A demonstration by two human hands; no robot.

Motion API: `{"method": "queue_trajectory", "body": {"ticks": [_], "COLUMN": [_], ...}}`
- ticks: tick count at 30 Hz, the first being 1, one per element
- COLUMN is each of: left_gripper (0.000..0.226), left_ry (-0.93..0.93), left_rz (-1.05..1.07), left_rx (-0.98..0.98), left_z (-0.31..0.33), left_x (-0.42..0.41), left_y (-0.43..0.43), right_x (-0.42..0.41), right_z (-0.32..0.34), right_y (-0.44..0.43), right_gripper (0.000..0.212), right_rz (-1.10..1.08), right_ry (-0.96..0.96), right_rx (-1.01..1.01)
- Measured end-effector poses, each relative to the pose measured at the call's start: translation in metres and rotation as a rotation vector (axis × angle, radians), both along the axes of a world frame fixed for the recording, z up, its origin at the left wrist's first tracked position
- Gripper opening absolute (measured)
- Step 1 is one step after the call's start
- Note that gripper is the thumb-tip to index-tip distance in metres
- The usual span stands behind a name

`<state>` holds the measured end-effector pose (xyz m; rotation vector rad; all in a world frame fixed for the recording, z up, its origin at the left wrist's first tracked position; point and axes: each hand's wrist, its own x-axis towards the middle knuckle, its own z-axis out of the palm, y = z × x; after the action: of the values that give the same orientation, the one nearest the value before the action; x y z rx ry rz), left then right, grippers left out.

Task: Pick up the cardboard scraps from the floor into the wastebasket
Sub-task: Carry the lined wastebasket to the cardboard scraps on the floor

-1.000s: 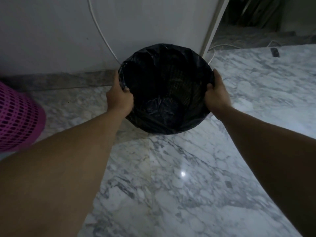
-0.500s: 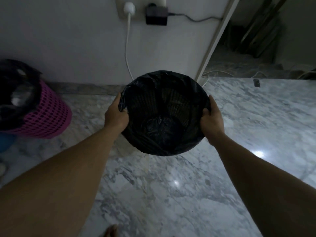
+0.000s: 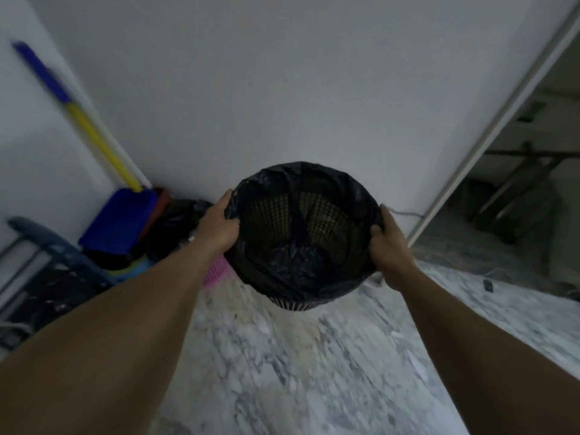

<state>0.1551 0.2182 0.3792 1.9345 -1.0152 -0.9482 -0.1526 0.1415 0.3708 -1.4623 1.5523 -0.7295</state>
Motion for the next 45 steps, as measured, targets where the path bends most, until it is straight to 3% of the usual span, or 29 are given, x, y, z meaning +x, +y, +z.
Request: {"method": "queue_trajectory", "body": {"ticks": [5, 10, 14, 18, 22, 33, 39, 45], "left_gripper": [0.076, 0.069, 0.058, 0.051, 0.049, 0.067, 0.063, 0.065], "left_ry": [0.068, 0.072, 0.164, 0.225, 0.202, -0.016, -0.073, -0.131], "left_rz": [0.085, 0.312, 0.468, 0.607, 0.783, 1.276, 1.602, 1.89], "left_rx": [-0.078, -0.197, -0.353, -0.43, -0.461, -0.539, -0.579, -0.566], "left_z": [0.123, 0.231, 0.304, 0.357, 0.386, 0.411, 0.42, 0.419], "left_x": [0.066, 0.101, 0.119, 0.128, 0.137, 0.1, 0.006, -0.132], "left_y": [0.054, 0.109, 0.161, 0.223, 0.29, 0.515, 0.664, 0.801], "right_x": [0.069, 0.132, 0.185, 0.238, 0.299, 0.412, 0.409, 0.352], "right_z": [0.124, 0.228, 0.296, 0.345, 0.38, 0.424, 0.439, 0.442], "right_y": [0.018, 0.035, 0.052, 0.065, 0.086, 0.268, 0.441, 0.619], "right_gripper": [0.057, 0.051, 0.034, 0.032, 0.05, 0.056, 0.053, 0.048], "right_rz": [0.105, 0.224, 0.354, 0.544, 0.794, 1.3, 1.576, 1.891], "right_ry": [-0.108, -0.18, -0.252, -0.262, -0.259, -0.327, -0.389, -0.364], "right_rx": [-0.063, -0.136, -0.145, -0.163, -0.194, -0.147, -0.014, 0.012]}}
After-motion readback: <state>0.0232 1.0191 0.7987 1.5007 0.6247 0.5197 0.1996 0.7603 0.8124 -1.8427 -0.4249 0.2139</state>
